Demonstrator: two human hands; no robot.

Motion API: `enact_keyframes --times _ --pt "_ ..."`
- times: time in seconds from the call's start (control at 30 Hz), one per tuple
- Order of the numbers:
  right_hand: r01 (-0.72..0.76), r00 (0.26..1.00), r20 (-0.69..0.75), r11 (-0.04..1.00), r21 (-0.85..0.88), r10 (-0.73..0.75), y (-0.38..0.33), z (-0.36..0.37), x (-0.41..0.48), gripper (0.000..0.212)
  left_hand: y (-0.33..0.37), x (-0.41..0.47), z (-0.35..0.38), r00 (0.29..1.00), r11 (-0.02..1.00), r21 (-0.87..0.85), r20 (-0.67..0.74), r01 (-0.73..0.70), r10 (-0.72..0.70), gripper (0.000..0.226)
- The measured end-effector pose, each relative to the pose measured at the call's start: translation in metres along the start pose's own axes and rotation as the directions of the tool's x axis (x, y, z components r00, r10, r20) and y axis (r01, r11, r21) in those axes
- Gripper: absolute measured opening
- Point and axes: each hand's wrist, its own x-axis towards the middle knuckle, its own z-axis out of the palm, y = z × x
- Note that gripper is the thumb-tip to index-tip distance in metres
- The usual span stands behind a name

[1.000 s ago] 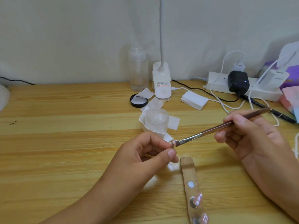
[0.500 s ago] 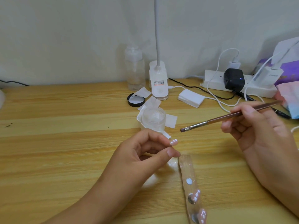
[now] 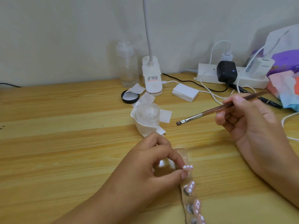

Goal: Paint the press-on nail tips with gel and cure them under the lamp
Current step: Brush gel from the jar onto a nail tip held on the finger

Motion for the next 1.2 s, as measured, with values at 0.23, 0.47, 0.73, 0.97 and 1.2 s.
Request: enact_keyframes --times 0.23,0.47,0.73,0.97,1.2 --pt "0.021 0.999 0.039 1.000 -0.007 -0.020 -0.004 0.000 0.001 0.027 0.002 -0.009 -0.004 0.999 0.994 0.106 -0.032 -0.037 0.040 0.016" --pt "0.016 0.993 0.114 1.000 -0.023 -0.013 -0.004 -0.001 -0.003 0.021 0.008 -0.020 0.005 0.999 0.990 0.137 0.002 -0.037 0.037 0.024" --pt "-0.042 0.997 0.061 0.998 0.039 0.039 -0.005 0.002 -0.004 0.012 0.013 -0.014 0.002 0.993 0.965 -0.242 -0.028 0.104 -0.114 0.011" --pt "-0.107 0.993 -0.033 0.986 0.126 0.112 -0.008 0.004 -0.003 0.007 0.009 -0.007 -0.009 0.888 0.823 -0.559 -0.424 -0.101 -0.179 0.013" --pt "-0.106 0.994 0.043 0.989 0.108 0.102 -0.007 0.003 -0.002 0.020 0.002 0.000 -0.007 0.960 0.834 -0.548 -0.191 0.068 -0.205 0.020"
